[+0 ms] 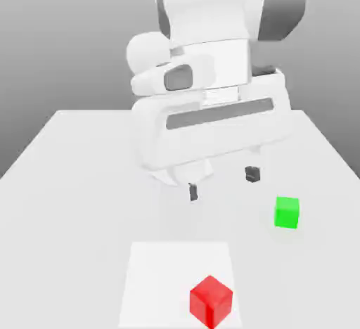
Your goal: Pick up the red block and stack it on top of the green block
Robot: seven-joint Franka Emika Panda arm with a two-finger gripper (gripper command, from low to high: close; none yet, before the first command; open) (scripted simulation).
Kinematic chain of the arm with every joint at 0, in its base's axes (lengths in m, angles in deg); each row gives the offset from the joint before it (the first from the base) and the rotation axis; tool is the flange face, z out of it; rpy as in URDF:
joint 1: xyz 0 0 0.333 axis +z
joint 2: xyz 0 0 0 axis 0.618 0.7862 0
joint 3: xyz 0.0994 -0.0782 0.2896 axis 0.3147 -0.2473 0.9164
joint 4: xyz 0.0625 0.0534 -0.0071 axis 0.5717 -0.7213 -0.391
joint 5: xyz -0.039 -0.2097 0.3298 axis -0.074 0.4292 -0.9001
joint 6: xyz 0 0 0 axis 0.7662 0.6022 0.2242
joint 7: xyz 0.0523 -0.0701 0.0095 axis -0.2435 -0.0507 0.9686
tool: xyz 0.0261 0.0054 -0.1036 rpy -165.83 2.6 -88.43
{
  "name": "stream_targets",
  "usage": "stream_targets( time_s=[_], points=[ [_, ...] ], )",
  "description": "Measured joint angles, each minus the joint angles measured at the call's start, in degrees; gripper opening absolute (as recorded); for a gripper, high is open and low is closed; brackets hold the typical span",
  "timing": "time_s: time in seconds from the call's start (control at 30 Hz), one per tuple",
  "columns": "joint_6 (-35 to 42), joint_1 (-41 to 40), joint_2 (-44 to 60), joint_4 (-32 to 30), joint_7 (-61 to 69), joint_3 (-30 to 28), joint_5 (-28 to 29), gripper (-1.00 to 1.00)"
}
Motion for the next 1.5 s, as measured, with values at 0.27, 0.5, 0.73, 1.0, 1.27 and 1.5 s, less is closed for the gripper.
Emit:
stream_targets(
  time_s=[0.27,0.5,0.73,1.0,1.27,1.5],
  points=[
    [-7.6,0.7,15.8,-2.4,7.4,0.4,3.4,0.00],
    [-14.0,-0.7,23.9,-1.4,9.2,2.2,1.5,-1.00],
    [-10.1,-0.1,19.3,-2.1,8.1,1.3,3.1,-1.00],
    [-5.5,11.3,3.6,-13.7,16.1,9.6,2.3,-1.00],
    [-5.7,26.0,-11.7,-28.6,26.5,17.0,1.6,-1.00],
    [-18.4,25.7,0.1,-29.5,24.3,18.1,6.1,-1.00]
  ],
)
